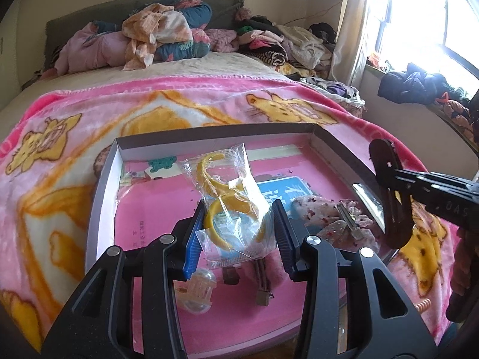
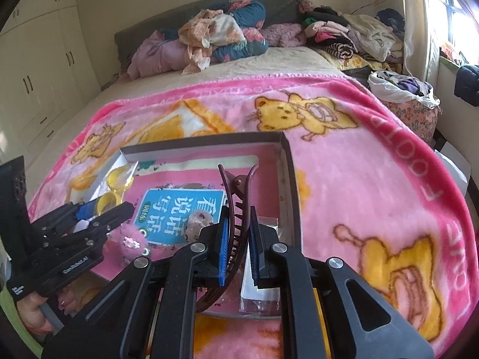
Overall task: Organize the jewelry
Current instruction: 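Lower and release the bracelet bag into the box with left while right releases the claw clip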
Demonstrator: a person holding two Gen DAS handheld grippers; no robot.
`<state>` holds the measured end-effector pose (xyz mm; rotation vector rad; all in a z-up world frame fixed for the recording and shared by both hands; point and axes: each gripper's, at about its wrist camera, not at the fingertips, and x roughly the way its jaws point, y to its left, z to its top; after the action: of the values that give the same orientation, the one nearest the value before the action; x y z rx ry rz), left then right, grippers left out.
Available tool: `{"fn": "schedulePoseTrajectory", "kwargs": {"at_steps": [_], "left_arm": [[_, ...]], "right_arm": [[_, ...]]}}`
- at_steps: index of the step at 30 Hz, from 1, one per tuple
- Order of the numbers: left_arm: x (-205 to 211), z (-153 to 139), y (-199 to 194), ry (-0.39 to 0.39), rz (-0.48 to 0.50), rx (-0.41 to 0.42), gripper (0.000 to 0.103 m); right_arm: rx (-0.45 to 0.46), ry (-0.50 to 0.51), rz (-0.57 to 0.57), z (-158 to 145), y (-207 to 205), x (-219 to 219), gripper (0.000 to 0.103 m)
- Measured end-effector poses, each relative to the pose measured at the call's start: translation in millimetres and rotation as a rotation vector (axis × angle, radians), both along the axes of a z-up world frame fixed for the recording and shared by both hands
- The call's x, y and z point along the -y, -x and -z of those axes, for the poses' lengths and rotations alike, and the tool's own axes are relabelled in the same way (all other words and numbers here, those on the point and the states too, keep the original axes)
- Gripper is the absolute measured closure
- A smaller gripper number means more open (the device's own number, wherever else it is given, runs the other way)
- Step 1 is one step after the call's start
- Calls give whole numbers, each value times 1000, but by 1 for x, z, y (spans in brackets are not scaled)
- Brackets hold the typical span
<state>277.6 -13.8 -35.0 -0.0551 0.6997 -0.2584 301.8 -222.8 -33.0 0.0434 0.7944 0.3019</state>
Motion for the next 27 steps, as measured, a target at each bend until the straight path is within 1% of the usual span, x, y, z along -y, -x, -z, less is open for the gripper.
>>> {"fn": "schedulePoseTrajectory", "kwargs": {"at_steps": [9,17,19,21,22,27], "left_arm": [[-2,7,-2,6,2,-19,68],[-1,9,-2,4,2,-28,67],[-2,10,-2,6,-1,-29,67],[-2,10,-2,5,-1,-29,67],[-2,10,-2,6,-2,-29,67],[-2,10,-2,5,-4,-29,66]], "right_arm": [[-46,21,2,20,-6,-4,91],[-56,23,3,24,-3,-3,88],[-59,21,4,25,-1,-3,85],[-56,18,6,25,2,-3,77],[-55,18,7,25,3,-2,76],[-36,4,13,20,12,0,62]]}}
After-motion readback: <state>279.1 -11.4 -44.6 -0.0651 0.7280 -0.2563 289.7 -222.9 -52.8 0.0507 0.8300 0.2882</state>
